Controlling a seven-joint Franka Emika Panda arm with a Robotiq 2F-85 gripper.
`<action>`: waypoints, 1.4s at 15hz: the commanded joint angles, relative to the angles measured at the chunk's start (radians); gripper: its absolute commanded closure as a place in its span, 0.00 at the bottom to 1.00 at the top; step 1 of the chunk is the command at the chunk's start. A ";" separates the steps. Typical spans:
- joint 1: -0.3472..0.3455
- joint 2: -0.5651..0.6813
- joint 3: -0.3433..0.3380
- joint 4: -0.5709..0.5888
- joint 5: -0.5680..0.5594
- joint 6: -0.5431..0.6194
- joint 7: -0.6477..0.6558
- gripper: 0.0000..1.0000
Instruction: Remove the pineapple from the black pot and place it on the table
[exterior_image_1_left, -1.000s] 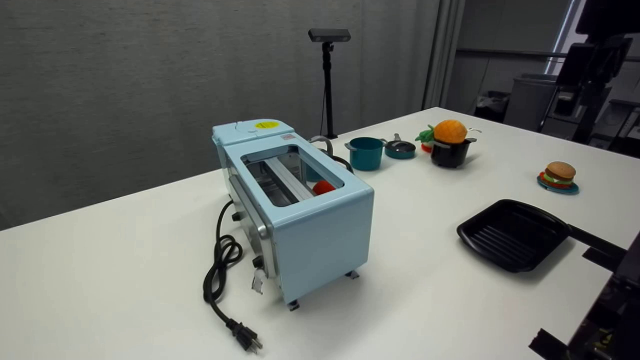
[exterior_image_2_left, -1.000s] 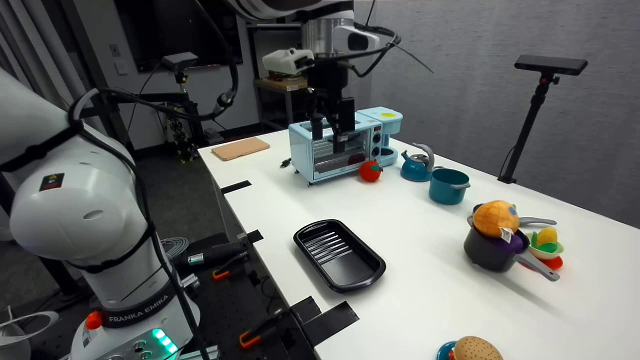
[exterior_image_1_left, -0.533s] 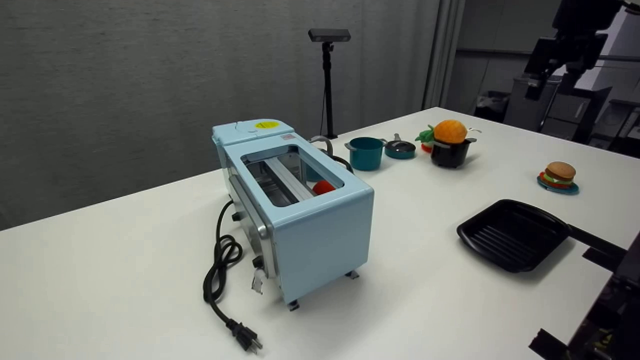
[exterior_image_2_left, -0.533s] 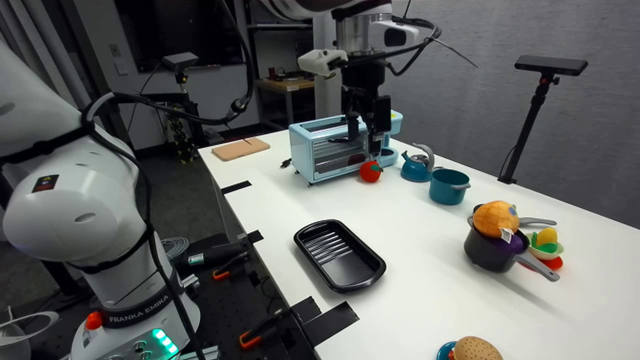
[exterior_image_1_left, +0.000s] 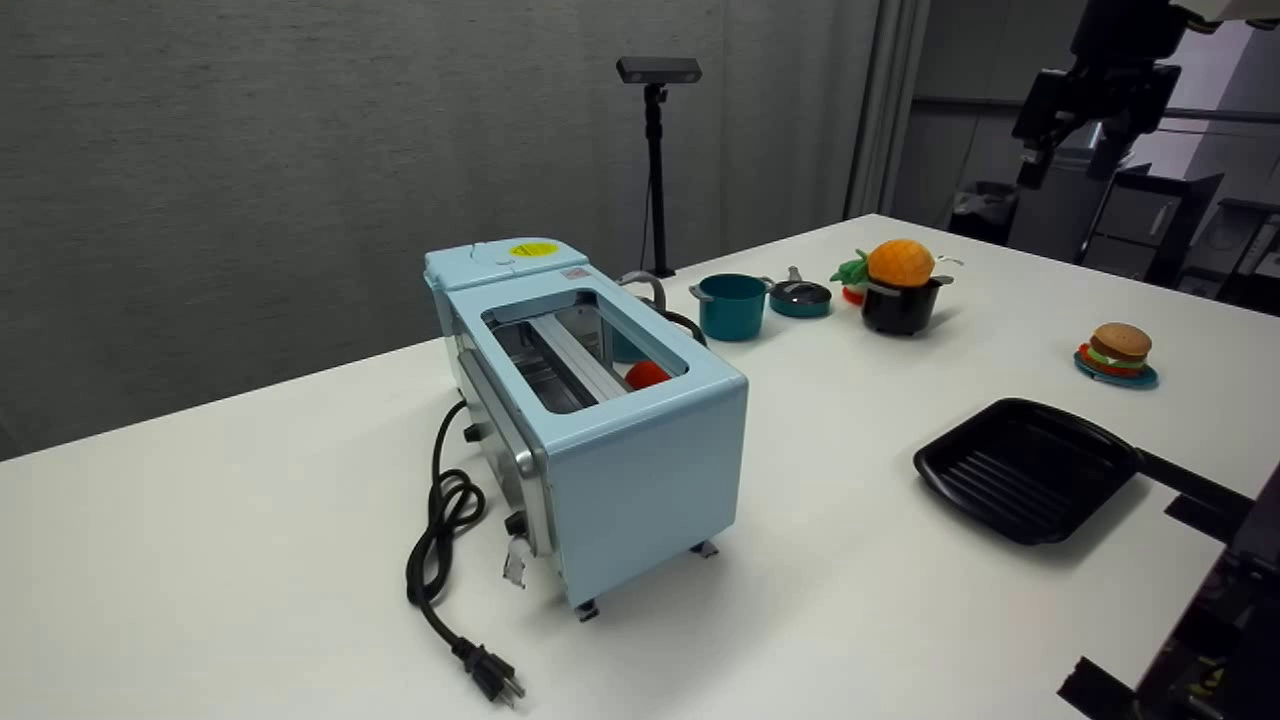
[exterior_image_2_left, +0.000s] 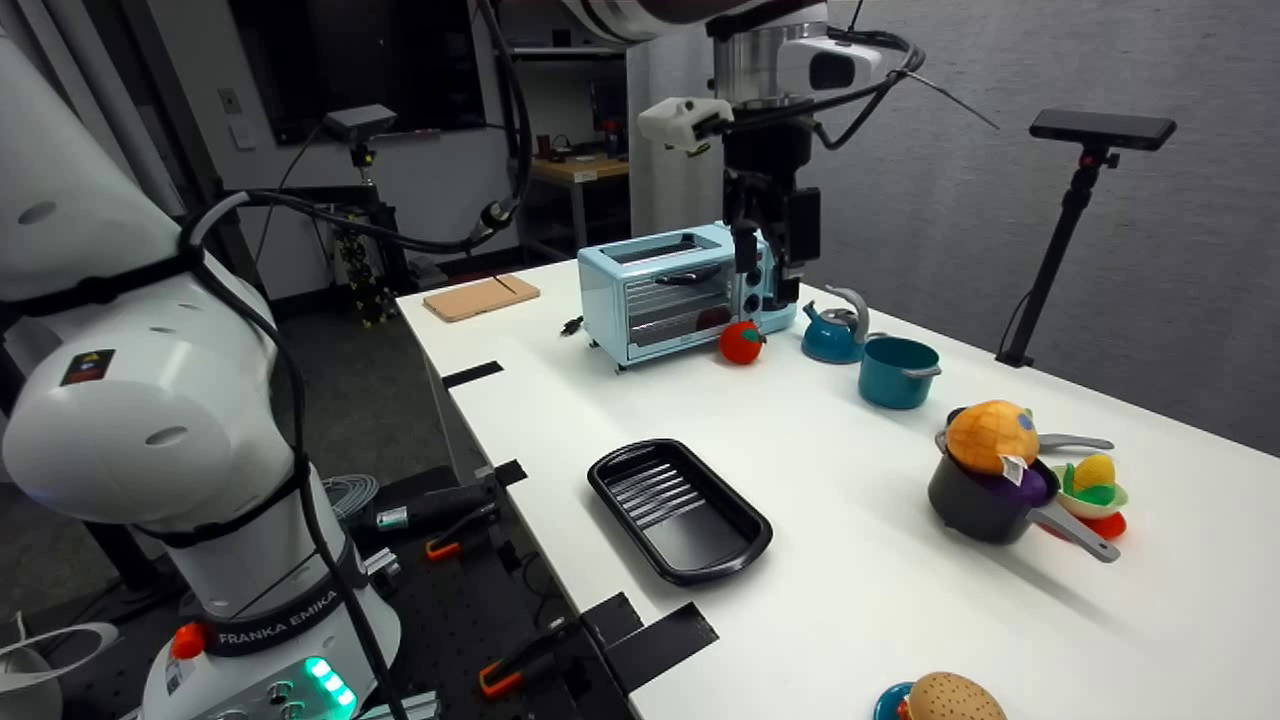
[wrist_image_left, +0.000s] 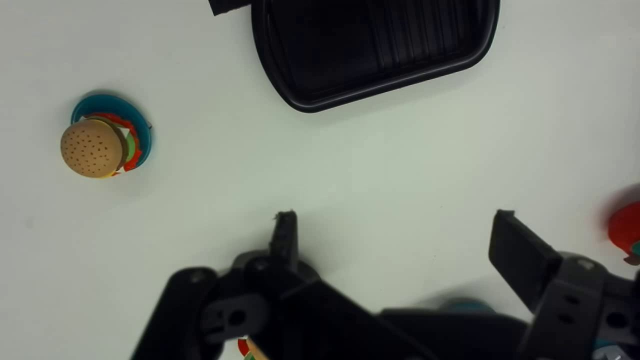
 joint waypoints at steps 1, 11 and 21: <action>0.002 0.000 -0.002 0.002 0.000 -0.003 0.000 0.00; -0.005 0.044 -0.004 0.028 0.001 0.023 0.026 0.00; -0.023 0.363 -0.063 0.286 -0.005 0.110 0.143 0.00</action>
